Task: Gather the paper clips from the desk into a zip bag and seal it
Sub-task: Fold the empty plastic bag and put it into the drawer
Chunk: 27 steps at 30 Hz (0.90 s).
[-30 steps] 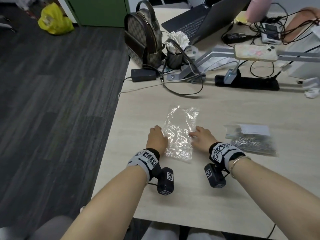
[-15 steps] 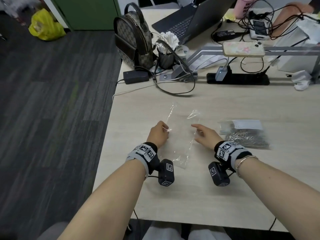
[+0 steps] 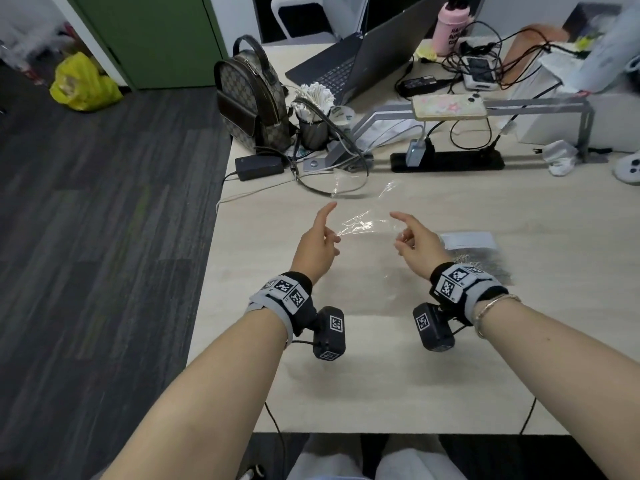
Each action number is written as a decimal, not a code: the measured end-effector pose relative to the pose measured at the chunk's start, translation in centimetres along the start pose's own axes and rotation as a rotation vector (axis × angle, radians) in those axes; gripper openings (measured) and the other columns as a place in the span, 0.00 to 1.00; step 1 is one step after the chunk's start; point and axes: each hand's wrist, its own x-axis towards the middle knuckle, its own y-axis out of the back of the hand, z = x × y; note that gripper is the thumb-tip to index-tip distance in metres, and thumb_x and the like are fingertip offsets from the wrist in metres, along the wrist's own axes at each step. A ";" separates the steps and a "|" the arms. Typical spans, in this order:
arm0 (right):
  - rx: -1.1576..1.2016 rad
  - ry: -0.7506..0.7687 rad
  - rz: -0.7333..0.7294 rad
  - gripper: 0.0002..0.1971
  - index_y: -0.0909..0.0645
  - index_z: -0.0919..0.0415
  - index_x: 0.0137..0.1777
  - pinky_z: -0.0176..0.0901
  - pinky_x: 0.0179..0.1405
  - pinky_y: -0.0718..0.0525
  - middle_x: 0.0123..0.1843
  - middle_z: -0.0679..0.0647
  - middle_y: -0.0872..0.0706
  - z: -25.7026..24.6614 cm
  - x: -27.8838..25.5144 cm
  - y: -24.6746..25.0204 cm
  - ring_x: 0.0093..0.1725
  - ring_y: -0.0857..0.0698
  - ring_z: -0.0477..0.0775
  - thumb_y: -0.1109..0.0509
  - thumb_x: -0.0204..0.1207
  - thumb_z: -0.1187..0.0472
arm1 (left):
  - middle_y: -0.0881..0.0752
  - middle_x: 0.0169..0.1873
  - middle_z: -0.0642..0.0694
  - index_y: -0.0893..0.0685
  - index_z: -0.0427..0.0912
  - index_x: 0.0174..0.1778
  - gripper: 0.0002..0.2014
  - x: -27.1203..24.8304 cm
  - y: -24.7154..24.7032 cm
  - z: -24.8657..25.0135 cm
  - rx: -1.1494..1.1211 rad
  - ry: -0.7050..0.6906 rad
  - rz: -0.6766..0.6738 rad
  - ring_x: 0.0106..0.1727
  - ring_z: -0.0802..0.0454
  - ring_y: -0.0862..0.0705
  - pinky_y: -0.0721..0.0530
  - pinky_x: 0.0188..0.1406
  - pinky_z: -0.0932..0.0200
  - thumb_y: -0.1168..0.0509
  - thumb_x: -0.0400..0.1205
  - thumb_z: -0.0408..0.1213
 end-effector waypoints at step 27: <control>-0.072 -0.045 0.178 0.15 0.16 0.58 0.56 0.36 0.47 0.25 0.38 0.47 0.21 5.0 -13.2 13.6 0.40 0.23 0.49 0.31 0.71 0.72 | 0.26 0.63 0.45 0.22 0.54 0.65 0.25 -4.7 -10.7 9.9 0.401 -0.226 -0.415 0.67 0.48 0.28 0.28 0.69 0.54 0.26 0.72 0.48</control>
